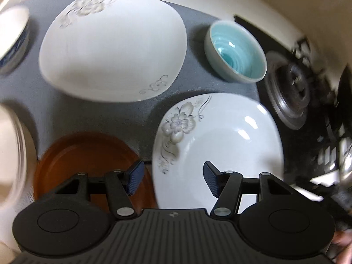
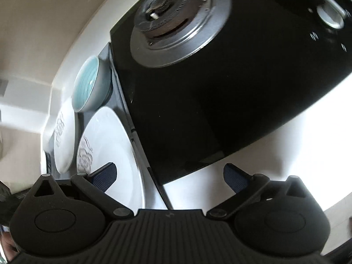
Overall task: Organize plates and bowls
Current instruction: 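Reach both grippers to the nearer floral white plate and grip its rim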
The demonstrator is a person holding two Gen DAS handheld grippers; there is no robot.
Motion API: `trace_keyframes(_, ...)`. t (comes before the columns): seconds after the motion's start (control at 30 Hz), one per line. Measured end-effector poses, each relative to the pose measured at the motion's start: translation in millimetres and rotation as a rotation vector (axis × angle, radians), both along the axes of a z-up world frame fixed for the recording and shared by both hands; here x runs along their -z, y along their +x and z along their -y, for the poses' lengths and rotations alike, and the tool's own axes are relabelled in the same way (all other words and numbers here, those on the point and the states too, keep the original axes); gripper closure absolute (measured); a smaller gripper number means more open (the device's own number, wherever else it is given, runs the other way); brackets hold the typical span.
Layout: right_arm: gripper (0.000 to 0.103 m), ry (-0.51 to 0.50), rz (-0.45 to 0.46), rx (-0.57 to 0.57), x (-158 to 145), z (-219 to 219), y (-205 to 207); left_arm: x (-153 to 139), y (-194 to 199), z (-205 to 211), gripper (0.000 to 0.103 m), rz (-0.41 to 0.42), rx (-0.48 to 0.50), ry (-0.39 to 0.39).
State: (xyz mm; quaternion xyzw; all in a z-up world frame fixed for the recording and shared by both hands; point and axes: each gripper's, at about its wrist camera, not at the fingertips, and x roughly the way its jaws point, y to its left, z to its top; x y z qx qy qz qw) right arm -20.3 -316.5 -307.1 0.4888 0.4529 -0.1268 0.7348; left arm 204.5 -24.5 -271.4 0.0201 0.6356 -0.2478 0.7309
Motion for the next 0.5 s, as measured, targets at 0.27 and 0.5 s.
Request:
trace_keyframes(0.27,0.006,-0.034,0.064,-0.06,-6.1,-9.7,10.3,13.5,14.6,8.1,0.041,-0.056,-0.002,0.005)
trace_keyframes(0.5,0.043,-0.053,0.075,-0.112,-6.7,-9.7,32.7,28.9,11.4,17.4,0.056,-0.056,0.051,0.048)
